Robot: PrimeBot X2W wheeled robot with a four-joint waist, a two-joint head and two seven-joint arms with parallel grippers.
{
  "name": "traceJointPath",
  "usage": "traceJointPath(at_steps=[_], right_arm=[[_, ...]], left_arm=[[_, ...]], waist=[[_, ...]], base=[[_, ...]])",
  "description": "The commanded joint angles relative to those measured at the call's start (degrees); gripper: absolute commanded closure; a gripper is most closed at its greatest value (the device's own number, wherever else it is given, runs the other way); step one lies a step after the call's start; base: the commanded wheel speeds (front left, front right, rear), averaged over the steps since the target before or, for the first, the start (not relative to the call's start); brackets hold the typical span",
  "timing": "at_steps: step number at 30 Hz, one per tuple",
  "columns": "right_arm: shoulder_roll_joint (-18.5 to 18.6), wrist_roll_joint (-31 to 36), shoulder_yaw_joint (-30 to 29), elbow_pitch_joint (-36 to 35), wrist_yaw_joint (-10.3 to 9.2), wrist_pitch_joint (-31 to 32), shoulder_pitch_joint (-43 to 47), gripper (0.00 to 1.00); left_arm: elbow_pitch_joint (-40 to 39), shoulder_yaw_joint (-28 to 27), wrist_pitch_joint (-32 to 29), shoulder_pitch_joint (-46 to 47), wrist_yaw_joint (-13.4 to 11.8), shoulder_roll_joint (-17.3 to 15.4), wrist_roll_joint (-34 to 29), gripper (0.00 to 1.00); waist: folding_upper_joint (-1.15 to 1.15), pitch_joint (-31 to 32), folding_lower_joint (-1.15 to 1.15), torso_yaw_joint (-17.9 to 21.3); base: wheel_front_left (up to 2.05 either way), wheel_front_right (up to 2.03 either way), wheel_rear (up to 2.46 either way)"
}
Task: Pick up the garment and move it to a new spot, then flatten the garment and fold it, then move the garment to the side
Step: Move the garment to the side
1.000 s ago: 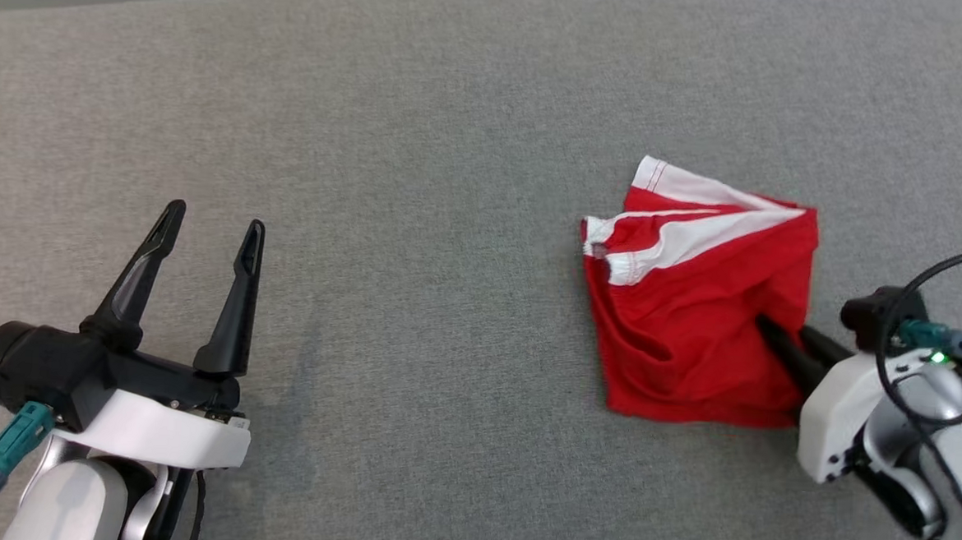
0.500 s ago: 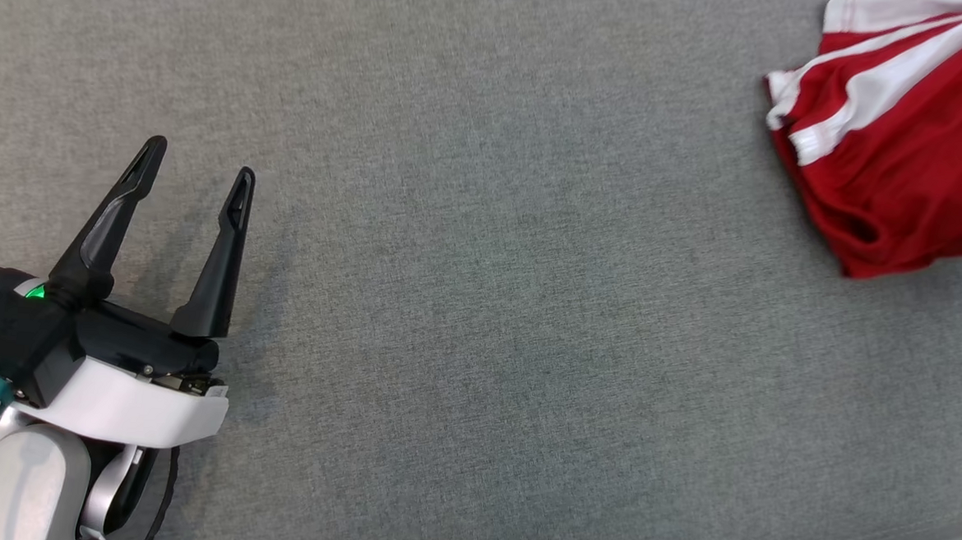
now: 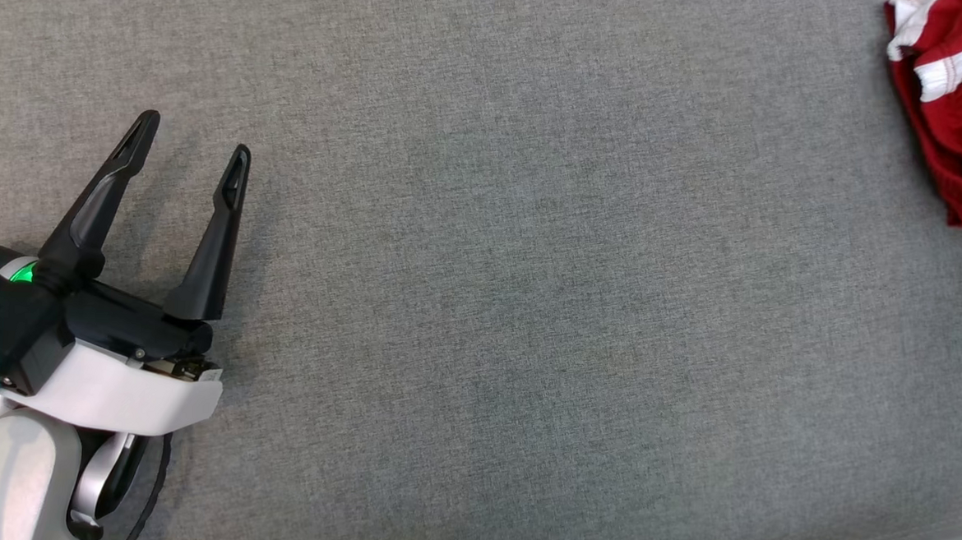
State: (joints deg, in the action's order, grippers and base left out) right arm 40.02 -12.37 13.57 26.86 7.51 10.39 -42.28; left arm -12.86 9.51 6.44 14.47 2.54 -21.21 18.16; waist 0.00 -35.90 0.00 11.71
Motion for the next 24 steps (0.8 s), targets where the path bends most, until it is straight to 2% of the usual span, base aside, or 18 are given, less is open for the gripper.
traceJointPath(at_steps=[1,5,6,7,8,9,17,21,24], right_arm=[[-0.1,1.0,-0.8,0.5,-0.02,-0.5,-0.1,1.00],[-1.7,2.4,-3.5,1.3,-0.02,-1.4,0.1,1.00],[-2.1,2.8,-4.1,1.3,-0.02,-1.7,0.1,0.84],[-2.7,3.1,-4.9,1.4,-0.02,-2.3,0.1,0.58],[-3.4,3.3,-5.7,1.6,-0.02,-2.8,0.2,0.15],[-4.0,3.6,-6.5,1.7,-0.01,-3.1,0.4,0.00],[-9.9,5.8,-15.4,1.2,-0.02,-8.3,3.2,0.00],[-14.7,5.8,-19.7,-1.1,-0.01,-11.8,6.0,0.00],[-20.5,5.7,-22.2,-5.7,-0.01,-14.8,9.8,0.00]], left_arm=[[-0.2,-0.2,0.1,0.7,0.2,-0.5,-0.1,0.00],[-0.2,-0.2,0.2,1.1,0.0,-0.8,-0.1,0.00],[-0.3,-0.1,0.2,1.2,0.0,-0.8,0.0,0.00],[-0.3,0.0,0.2,1.3,0.0,-0.8,-0.1,0.00],[-0.3,0.0,0.2,1.4,0.0,-0.8,-0.1,0.00],[-0.2,0.0,0.3,1.5,0.0,-0.8,0.0,0.00],[1.2,0.3,1.4,1.2,-0.3,-0.3,0.7,0.00],[2.2,0.3,2.1,0.2,-0.7,0.3,1.1,0.00],[3.2,0.1,3.0,-1.1,-1.4,0.9,1.5,0.00]], waist=[[0.00,-0.2,0.00,0.1],[0.00,-0.7,0.00,0.6],[0.00,-0.8,0.00,0.6],[0.00,-0.9,0.00,0.7],[0.00,-1.0,0.00,0.7],[0.00,-1.0,0.00,0.7],[0.00,0.6,0.00,0.4],[0.00,2.7,0.00,0.2],[0.00,5.3,0.00,-0.2]], base=[[0.00,0.00,0.00],[0.00,0.00,0.00],[0.00,0.00,0.00],[0.00,0.00,0.00],[0.00,0.00,0.00],[0.00,0.00,0.00],[0.00,0.00,0.00],[0.00,0.00,0.00],[0.00,0.00,0.00]])
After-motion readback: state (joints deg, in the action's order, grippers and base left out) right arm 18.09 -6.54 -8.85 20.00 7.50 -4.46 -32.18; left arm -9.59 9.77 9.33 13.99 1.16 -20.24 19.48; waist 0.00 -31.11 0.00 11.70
